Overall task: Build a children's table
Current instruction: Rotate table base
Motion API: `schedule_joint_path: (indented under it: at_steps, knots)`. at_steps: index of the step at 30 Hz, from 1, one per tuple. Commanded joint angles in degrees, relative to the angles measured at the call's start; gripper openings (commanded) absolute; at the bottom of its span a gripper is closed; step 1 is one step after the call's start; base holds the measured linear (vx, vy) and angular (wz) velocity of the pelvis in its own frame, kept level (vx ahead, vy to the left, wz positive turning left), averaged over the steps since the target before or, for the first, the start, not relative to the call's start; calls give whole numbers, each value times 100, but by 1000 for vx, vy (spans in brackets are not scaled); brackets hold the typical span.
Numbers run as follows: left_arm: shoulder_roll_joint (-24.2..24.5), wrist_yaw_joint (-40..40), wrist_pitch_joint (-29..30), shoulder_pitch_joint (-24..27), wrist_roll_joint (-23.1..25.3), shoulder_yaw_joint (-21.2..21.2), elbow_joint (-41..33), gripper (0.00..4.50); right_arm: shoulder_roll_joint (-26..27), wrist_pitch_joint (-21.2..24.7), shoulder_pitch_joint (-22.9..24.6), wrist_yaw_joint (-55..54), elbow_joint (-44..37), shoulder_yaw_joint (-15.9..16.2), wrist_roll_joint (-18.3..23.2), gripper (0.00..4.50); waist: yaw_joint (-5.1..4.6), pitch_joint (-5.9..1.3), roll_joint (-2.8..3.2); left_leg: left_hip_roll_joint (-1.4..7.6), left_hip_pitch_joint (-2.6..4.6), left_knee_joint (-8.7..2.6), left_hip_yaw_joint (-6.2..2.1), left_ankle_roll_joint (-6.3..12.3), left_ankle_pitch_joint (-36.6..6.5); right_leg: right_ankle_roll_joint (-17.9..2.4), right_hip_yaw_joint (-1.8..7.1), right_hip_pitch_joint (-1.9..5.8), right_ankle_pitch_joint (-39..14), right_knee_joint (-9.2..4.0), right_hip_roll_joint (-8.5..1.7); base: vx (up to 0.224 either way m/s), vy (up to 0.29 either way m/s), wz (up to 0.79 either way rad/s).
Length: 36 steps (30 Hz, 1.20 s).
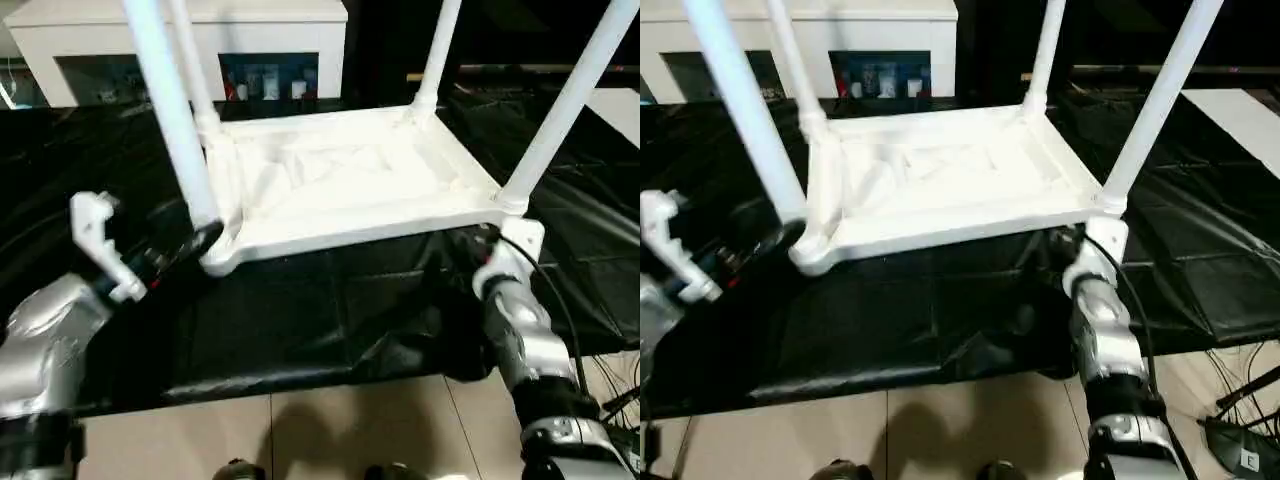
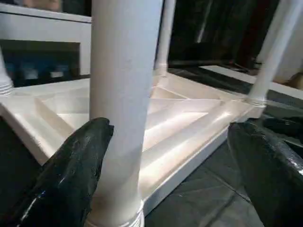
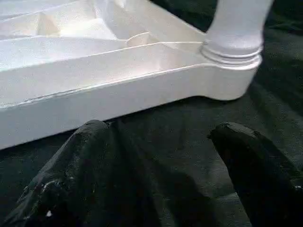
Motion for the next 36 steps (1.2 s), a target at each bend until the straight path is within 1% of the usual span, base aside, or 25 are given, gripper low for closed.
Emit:
schedule_joint_path:
  at_steps: [1,3,6,10,14,15,16,17,18,19,20,21,22,23,24,25,27,28,29,30,31,32,33,34,36]
  knots:
    - [-39,61,170,-25,30,-115,-16,443,10,164,-77,63,-81,105,-75,389,-18,-410,45,-4,161,-471,-48,-194,-2294,-610,100,189,-2430,-477,-98,0,0,0]
    - [-43,3,249,23,-70,-79,-108,443,9,210,-83,154,-75,137,-75,389,-14,-415,40,0,167,-469,-41,-186,-2251,-657,105,182,-2338,-475,-97,0,0,0]
    - [1,-88,320,108,-200,27,-142,443,7,269,-66,475,-146,236,-51,389,-9,-417,47,5,151,-474,-42,-171,-2227,-719,106,199,-2215,-455,-101,0,0,0]
    - [95,-46,309,55,-222,191,146,443,-92,374,-19,1291,-291,557,6,389,-13,-424,50,16,134,-481,-42,-116,-2137,-820,115,229,-1978,-434,-105,0,0,0]
    - [69,-23,275,-85,-184,160,302,443,-132,394,-65,1350,-227,549,28,389,5,-433,45,17,160,-470,-26,-111,-1984,-919,130,223,-1845,-421,-106,0,0,0]
    - [30,-54,291,-202,-198,121,372,443,-156,369,-120,1335,-138,524,12,389,6,-433,37,24,157,-474,-25,-114,-1957,-935,132,229,-1803,-418,-110,0,0,0]
    - [4,-87,309,-281,-213,87,406,443,-170,362,-157,1338,-89,509,3,389,15,-437,45,21,161,-471,-21,-121,-1911,-971,130,232,-1737,-406,-106,0,0,0]
    - [-42,-165,354,-421,-254,23,451,443,-190,357,-231,1358,7,485,-8,389,13,-440,24,14,157,-466,-16,-118,-1874,-998,129,242,-1700,-401,-106,0,0,0]
    - [-55,-179,365,-453,-269,14,461,443,-196,351,-249,1362,34,482,-12,389,21,-445,33,16,158,-463,-17,-118,-1848,-1013,131,246,-1673,-392,-113,0,0,0]
    - [-104,-227,427,-573,-345,-3,497,443,-224,330,-316,1387,136,471,-35,389,7,-434,13,18,130,-469,-17,-117,-1805,-1021,131,262,-1651,-387,-119,0,0,0]
    - [-159,-287,547,-765,-462,-5,604,443,-260,312,-411,1437,279,454,-47,389,20,-446,12,18,151,-454,-8,-114,-1780,-1037,136,256,-1627,-386,-127,0,0,0]
    - [-171,-289,552,-884,-457,-3,748,443,-279,309,-451,1450,335,454,-60,389,9,-447,5,6,143,-448,-1,-107,-1767,-1057,136,258,-1628,-381,-123,0,0,0]
    - [-173,-289,543,-923,-447,-1,807,443,-286,314,-460,1460,344,455,-63,389,28,-451,15,8,172,-438,7,-97,-1761,-1075,138,241,-1632,-394,-122,0,0,0]
    - [-175,-287,508,-1029,-414,6,976,443,-302,327,-480,1485,359,457,-67,389,29,-446,4,0,137,-441,6,-75,-1685,-1062,139,269,-1605,-397,-127,0,0,0]
    - [-173,-296,504,-1093,-405,19,1094,443,-309,340,-485,1505,358,457,-63,389,37,-455,9,4,140,-440,3,-69,-1642,-1061,140,274,-1567,-387,-134,0,0,0]
    - [-153,-298,462,-1166,-338,2,1254,443,-322,346,-497,1525,371,469,-68,389,32,-473,3,7,120,-440,-6,-55,-1535,-1066,134,308,-1482,-369,-143,0,0,0]
    - [-133,-335,383,-1222,-260,-36,1381,443,-333,338,-511,1535,392,480,-76,389,30,-480,1,4,116,-428,0,-23,-1405,-1101,133,304,-1324,-360,-135,0,0,0]
    - [-121,-584,359,-1300,-223,-156,1442,443,-357,279,-595,1581,568,505,-76,389,19,-491,21,-1,104,-426,-3,-15,-1329,-1147,128,322,-1205,-353,-134,0,0,0]
    - [-126,-698,426,-1287,-266,-222,1314,443,-367,237,-638,1619,672,527,-95,389,22,-515,47,8,119,-415,-8,-16,-1291,-1220,122,330,-1093,-323,-139,0,0,0]
    - [-124,-729,449,-1279,-281,-238,1277,443,-369,228,-649,1625,696,530,-99,389,22,-516,44,15,124,-414,-2,-13,-1280,-1262,123,327,-1010,-321,-139,0,0,0]
    - [-102,-953,619,-1210,-394,-356,988,443,-380,163,-727,1658,874,543,-124,389,21,-522,40,19,124,-405,4,13,-1244,-1365,122,331,-857,-298,-143,0,0,0]
    - [-47,-1208,828,-1104,-522,-508,628,443,-396,91,-817,1680,1058,553,-157,389,35,-538,63,35,142,-392,11,38,-1220,-1455,123,328,-748,-274,-154,0,0,0]
    - [26,-1410,1029,-1022,-616,-647,353,443,-408,31,-891,1701,1192,553,-177,389,31,-532,57,36,132,-391,11,65,-1197,-1496,121,328,-704,-275,-150,0,0,0]
    - [74,-1532,1154,-971,-670,-736,187,443,-415,-8,-935,1715,1272,553,-190,389,44,-531,52,40,134,-382,29,106,-1162,-1596,123,329,-619,-255,-149,0,0,0]
    - [206,-1752,1439,-836,-798,-971,-237,443,-419,-46,-1038,1738,1413,549,-203,389,51,-513,49,39,138,-389,32,117,-1212,-1585,120,327,-694,-270,-142,0,0,0]
